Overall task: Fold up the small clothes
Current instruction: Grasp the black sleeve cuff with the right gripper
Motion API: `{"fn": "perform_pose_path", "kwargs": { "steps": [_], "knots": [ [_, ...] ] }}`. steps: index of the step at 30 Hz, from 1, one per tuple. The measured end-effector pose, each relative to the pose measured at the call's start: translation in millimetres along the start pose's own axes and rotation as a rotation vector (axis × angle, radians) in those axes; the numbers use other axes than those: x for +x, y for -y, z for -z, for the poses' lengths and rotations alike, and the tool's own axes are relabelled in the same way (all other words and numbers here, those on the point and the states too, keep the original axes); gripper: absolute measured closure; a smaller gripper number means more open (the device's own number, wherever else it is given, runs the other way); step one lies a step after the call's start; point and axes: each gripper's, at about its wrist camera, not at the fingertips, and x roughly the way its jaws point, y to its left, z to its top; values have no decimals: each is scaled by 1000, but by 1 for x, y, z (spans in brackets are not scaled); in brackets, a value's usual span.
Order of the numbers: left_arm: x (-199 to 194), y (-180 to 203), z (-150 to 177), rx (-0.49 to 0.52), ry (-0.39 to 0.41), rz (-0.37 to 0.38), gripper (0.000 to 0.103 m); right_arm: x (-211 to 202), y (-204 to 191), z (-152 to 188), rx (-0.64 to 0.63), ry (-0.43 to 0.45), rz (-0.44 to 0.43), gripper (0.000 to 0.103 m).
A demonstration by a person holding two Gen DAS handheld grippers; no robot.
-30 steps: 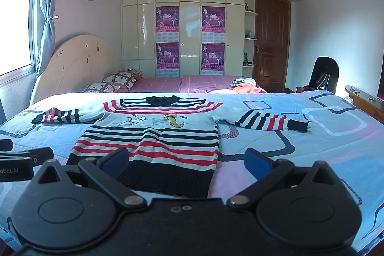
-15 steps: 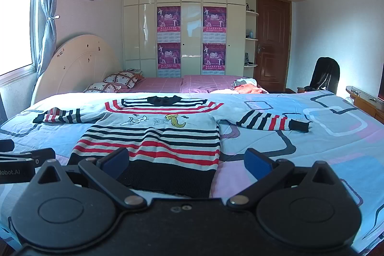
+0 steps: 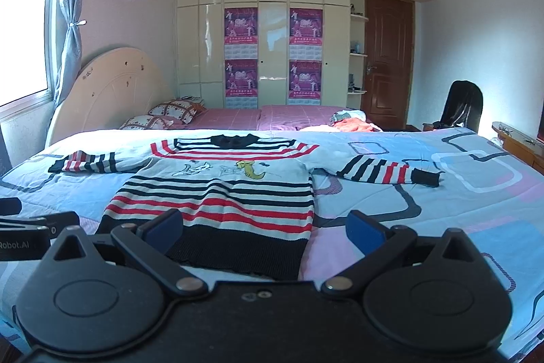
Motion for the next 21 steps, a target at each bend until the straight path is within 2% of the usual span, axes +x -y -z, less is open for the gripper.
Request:
{"fn": "perform_pose_path", "kwargs": {
  "steps": [3, 5, 7, 8, 9, 10, 13, 15, 19, 21],
  "knots": [
    [7, -9, -3, -89, 5, 63, 0, -2, 4, 1, 13, 3, -10, 3],
    [19, -4, -5, -69, 5, 131, 0, 0, 15, 0, 41, 10, 0, 3],
    [34, 2, -11, -56, 13, 157, 0, 9, 36, -3, 90, 20, 8, 6],
    [44, 5, -16, -57, 18, 171, 0, 15, 47, -5, 113, 24, 18, 12],
    [55, 7, -20, -60, 20, 179, 0, 25, 61, -7, 136, 24, 32, 36],
    [69, 11, -27, -60, 20, 181, 0, 38, 74, -11, 160, 14, 47, 53],
    [118, 14, -44, -63, 22, 140, 0, 81, 118, -20, 245, -1, 97, 47],
    [156, 13, -58, -97, 18, 109, 0, 115, 151, -26, 312, -1, 137, 37],
    [243, 20, -84, -159, 0, 19, 0, 192, 222, -32, 447, -28, 211, 38],
    [290, 33, -95, -174, -21, 30, 0, 233, 260, -30, 540, -40, 233, 40]
  ]
}}
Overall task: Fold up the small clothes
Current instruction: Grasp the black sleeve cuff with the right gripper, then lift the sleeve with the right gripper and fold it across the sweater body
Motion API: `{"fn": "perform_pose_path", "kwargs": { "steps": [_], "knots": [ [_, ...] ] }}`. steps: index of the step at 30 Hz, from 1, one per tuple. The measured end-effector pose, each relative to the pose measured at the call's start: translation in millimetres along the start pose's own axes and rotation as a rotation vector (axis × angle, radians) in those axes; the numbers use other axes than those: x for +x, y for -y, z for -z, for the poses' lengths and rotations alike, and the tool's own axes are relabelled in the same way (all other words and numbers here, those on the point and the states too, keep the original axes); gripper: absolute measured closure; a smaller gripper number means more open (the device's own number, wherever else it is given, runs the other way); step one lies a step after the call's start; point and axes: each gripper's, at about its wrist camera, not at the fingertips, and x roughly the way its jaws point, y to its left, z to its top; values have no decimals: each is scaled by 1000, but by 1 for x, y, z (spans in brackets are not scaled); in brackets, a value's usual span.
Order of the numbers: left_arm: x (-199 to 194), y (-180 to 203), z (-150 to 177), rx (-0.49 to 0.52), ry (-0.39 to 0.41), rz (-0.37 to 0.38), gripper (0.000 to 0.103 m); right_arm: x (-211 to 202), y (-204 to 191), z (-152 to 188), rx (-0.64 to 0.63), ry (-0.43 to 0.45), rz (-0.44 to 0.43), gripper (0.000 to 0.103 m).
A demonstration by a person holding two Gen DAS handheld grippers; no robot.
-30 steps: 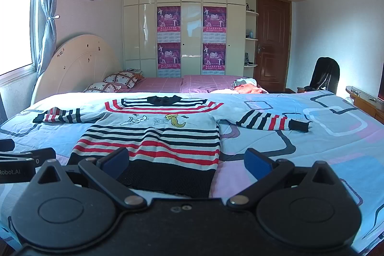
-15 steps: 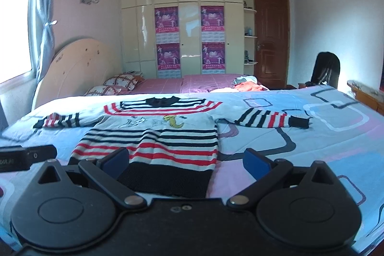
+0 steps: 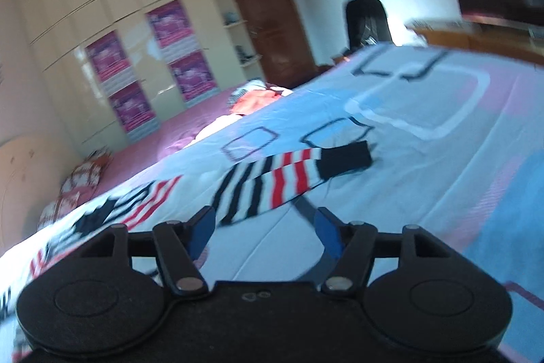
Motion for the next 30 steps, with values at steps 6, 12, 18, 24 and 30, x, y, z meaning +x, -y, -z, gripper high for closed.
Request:
{"fn": "perform_pose_path", "kwargs": {
  "steps": [6, 12, 18, 24, 30],
  "knots": [
    [113, 43, 0, -4, -122, -39, 0, 118, 69, -21, 287, -92, 80, 51],
    [151, 54, 19, 3, -196, -52, 0, 143, 92, -50, 278, 15, 126, 58],
    [163, 57, 26, 4, -229, -42, 0, 176, 94, -56, 138, -86, 183, 86],
    [165, 64, 20, 42, -204, -37, 0, 182, 87, -57, 62, -125, 235, 80],
    [169, 60, 14, 68, -187, -60, 0, 192, 86, -55, -16, -151, 234, 80]
  ]
}}
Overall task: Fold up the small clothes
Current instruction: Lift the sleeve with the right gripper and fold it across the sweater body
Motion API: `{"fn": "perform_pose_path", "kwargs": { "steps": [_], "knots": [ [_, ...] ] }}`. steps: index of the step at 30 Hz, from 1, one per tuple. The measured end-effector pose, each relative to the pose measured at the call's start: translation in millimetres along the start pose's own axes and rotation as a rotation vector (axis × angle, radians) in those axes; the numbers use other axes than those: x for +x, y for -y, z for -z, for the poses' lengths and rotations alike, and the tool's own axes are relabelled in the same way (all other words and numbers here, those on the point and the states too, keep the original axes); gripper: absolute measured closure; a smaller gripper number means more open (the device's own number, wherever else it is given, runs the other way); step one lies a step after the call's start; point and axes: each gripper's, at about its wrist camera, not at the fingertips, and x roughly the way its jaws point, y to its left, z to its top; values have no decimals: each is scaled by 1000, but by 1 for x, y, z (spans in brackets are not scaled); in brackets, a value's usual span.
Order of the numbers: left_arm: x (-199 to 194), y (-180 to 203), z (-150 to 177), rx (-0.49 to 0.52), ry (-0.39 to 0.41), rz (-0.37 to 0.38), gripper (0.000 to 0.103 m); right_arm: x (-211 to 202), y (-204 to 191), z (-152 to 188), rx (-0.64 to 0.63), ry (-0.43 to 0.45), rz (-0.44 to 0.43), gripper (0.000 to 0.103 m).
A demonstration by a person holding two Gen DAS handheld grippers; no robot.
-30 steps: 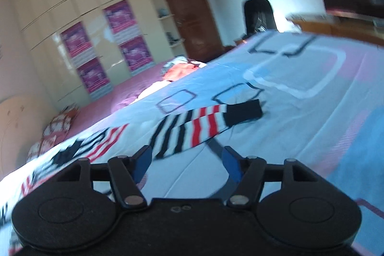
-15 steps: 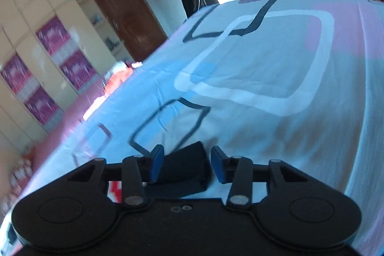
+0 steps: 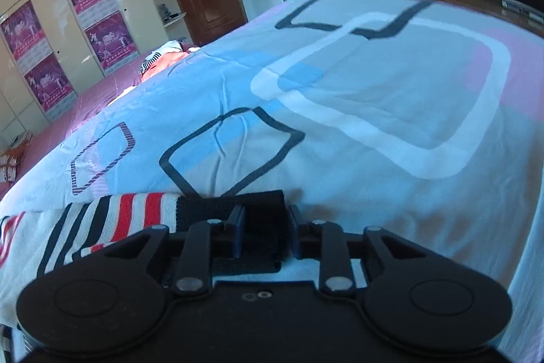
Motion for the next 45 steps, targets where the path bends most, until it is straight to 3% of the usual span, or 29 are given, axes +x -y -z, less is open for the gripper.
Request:
{"fn": "perform_pose_path", "kwargs": {
  "steps": [6, 13, 18, 20, 21, 22, 23, 27, 30, 33, 36, 38, 40, 43, 45],
  "knots": [
    [5, -8, 2, -9, -9, -21, 0, -2, -20, 5, -187, 44, 73, 84],
    [9, -12, 6, -14, -17, -26, 0, 1, -28, 8, -260, 54, 108, 85],
    [14, -11, 9, -16, -32, -25, 0, 1, -26, 11, -244, 28, 81, 82],
    [16, -11, 10, -13, -32, -26, 0, 4, -20, 8, -214, 28, 50, 89],
    [16, -11, 10, -11, -32, -26, 0, 6, -18, 7, -226, 31, 31, 98],
    [17, -11, 11, -9, -33, -27, 0, 7, -18, 7, -252, 38, 15, 99],
    [17, -12, 11, -8, -34, -31, 0, 6, -18, 6, -265, 49, 9, 99],
    [18, -14, 11, -4, -29, -37, 0, -16, -19, -5, -272, 222, -54, 99],
    [22, -11, 13, 21, -29, -58, 0, 31, -7, -2, -270, 91, 58, 100],
    [23, -9, 13, 39, -27, -64, 0, 22, -13, 3, -310, 124, 99, 99],
    [21, -11, 13, 35, -27, -61, 0, 2, -17, 6, -284, 159, 124, 83],
    [19, -12, 13, 32, -28, -60, 0, -23, -25, 12, -302, 229, 95, 83],
    [17, -11, 14, 31, -25, -58, 0, -37, -41, 16, -325, 238, 23, 85],
    [16, -7, 14, 38, -29, -54, 0, -34, -72, 21, -340, 153, -159, 100],
    [16, -4, 13, 40, -34, -46, 0, -27, -89, 23, -348, 104, -185, 99]
  ]
}}
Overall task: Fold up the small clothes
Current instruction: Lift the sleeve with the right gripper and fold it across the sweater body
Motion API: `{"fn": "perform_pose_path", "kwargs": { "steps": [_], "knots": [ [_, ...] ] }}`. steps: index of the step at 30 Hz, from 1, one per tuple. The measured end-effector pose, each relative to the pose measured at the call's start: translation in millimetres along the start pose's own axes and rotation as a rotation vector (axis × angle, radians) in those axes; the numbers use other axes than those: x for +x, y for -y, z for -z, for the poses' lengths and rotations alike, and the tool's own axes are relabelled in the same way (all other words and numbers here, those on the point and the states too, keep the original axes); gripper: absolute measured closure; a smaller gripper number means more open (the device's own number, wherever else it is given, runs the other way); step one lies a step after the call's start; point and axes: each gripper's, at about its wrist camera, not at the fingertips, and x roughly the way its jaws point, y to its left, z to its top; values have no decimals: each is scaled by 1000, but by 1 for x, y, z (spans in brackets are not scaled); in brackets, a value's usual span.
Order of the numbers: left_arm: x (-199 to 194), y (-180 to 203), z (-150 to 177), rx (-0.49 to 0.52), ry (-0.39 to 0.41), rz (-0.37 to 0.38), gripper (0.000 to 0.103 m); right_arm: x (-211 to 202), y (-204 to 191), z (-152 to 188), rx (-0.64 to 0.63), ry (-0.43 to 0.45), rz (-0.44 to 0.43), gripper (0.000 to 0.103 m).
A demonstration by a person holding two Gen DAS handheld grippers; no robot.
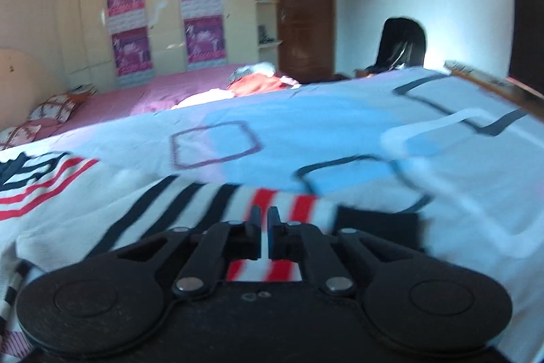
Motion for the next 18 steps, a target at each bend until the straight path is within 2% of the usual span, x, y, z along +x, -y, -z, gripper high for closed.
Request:
{"fn": "perform_pose_path", "kwargs": {
  "steps": [1, 3, 6, 7, 8, 11, 13, 16, 18],
  "knots": [
    [0, 1, 0, -1, -1, 4, 0, 7, -8, -1, -7, -33, 2, 103],
    [2, 2, 1, 4, -8, 2, 0, 20, -9, 2, -66, -104, 91, 103],
    [3, 2, 2, 8, -9, 5, 0, 8, 16, 6, -45, -99, 178, 103],
    [3, 2, 2, 8, -9, 7, 0, 5, 24, 11, -50, -99, 252, 103],
    [4, 1, 3, 8, -8, 8, 0, 4, 36, 14, -35, -104, 290, 103],
    [6, 4, 4, 23, -8, 0, 0, -6, 67, 15, 92, -88, 226, 103],
    [7, 7, 4, 33, -8, -8, 0, -15, 76, 16, 178, -66, 202, 80],
    [7, 8, 3, 34, -11, -7, 0, -36, 86, 28, 329, -44, 166, 75],
    [7, 8, 3, 36, -12, -7, 0, -40, 97, 40, 494, -53, 98, 73]
  ]
}}
